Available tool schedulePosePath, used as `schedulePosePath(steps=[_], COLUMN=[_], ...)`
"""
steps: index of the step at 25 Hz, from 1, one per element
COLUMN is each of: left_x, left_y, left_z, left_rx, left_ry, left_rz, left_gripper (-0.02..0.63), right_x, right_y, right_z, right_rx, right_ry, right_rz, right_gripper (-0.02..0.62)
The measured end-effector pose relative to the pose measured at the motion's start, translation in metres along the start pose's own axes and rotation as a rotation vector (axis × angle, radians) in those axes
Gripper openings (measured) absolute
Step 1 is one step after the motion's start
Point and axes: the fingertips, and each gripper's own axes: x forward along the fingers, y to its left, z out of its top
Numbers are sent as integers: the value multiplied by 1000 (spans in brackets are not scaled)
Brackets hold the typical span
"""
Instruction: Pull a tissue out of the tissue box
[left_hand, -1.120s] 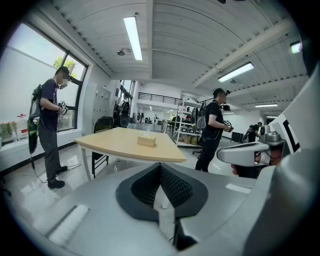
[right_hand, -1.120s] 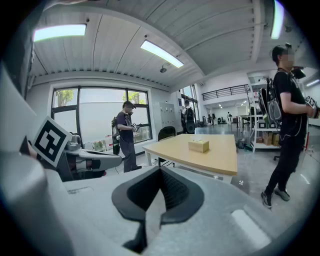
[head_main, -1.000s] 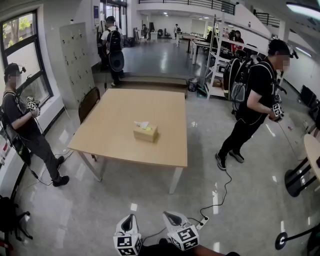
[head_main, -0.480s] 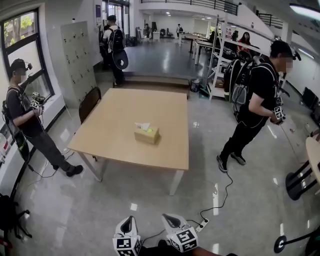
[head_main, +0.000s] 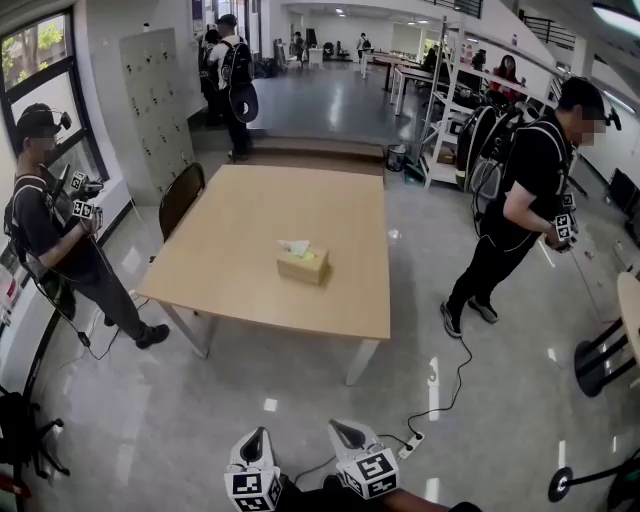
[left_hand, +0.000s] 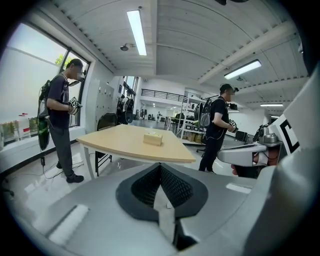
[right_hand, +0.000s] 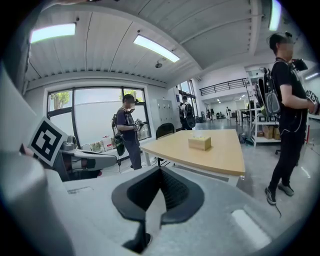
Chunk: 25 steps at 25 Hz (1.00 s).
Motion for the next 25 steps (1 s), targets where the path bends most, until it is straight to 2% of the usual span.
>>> schedulePosePath(steps=[5, 12, 17, 25], left_x=[27, 70, 96, 125], left_y=[29, 77, 97, 130], left_z=[6, 50, 104, 159], left_rx=[8, 49, 105, 80], left_ry=[-3, -20, -105, -189], left_rz=[-51, -142, -212, -253], left_gripper=[18, 18, 18, 18], right_x=[31, 84, 113, 153], right_y=[-2, 7, 3, -1], right_z=[20, 54, 91, 144], right_rx=[5, 28, 14, -33], right_ry=[-15, -39, -88, -150], right_rz=[-51, -152, -253, -335], right_gripper=[-11, -11, -11, -11])
